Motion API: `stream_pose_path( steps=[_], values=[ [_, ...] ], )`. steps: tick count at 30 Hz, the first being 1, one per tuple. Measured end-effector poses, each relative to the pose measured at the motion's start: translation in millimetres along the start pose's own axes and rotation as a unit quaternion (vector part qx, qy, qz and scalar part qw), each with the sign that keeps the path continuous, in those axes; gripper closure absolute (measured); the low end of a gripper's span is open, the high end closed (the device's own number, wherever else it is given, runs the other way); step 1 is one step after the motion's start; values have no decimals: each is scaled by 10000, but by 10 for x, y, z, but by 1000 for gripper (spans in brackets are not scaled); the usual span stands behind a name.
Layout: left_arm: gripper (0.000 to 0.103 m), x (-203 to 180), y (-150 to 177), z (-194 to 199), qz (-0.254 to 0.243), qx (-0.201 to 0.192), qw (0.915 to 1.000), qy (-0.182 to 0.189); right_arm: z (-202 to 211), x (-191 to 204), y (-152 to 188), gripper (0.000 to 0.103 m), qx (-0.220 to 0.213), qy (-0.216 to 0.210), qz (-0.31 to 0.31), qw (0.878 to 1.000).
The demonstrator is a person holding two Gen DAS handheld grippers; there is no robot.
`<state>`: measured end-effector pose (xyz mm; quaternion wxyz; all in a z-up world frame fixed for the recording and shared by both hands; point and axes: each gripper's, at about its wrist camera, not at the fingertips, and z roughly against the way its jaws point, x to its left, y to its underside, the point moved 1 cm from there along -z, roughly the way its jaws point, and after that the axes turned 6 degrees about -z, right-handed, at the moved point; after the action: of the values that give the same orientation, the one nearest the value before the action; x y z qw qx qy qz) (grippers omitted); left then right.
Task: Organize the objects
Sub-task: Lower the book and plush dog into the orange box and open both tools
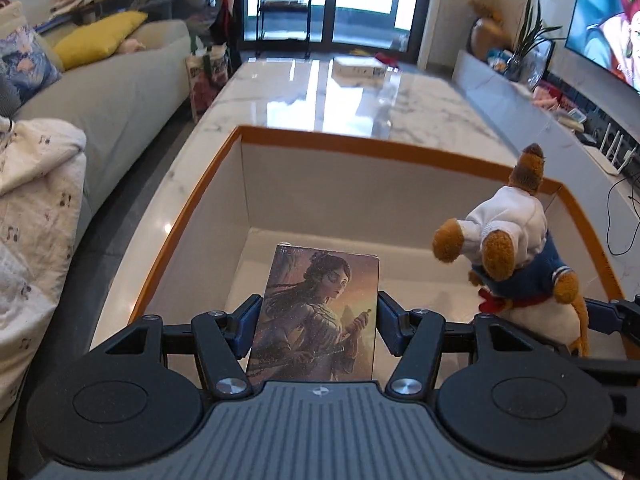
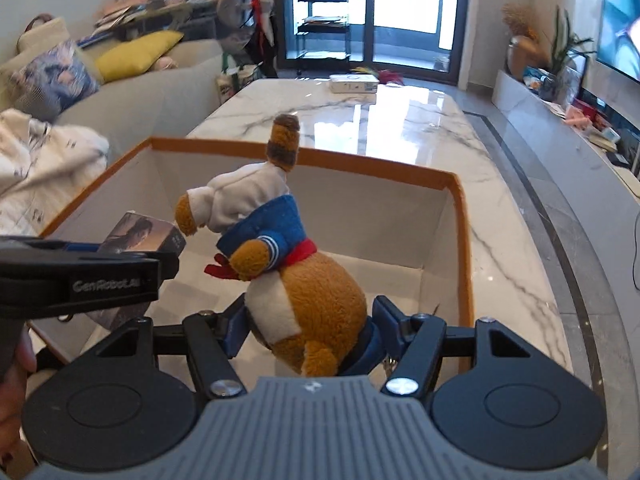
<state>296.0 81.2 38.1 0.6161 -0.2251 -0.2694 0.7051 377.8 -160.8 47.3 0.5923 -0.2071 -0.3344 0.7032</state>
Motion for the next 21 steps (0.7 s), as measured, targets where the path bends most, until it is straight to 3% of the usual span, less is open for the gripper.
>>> stream_pose_path(
  steps=[6, 9, 15, 21],
  values=[
    [33, -56, 28, -79, -104, 294, 9994, -155, -163, 81, 31, 37, 577, -8, 51, 9983],
    [33, -92, 15, -84, -205, 372, 9987, -278, -267, -18, 54, 37, 878, -20, -389, 9954],
    [33, -140, 29, -145, -280, 714, 9965, -331, -350, -27, 31, 37, 1363, 130, -582, 9889],
    [33, -178, -17, -232, -465, 1153, 9918, -285, -362, -24, 6, 37, 1537, 244, -588, 9861]
  ],
)
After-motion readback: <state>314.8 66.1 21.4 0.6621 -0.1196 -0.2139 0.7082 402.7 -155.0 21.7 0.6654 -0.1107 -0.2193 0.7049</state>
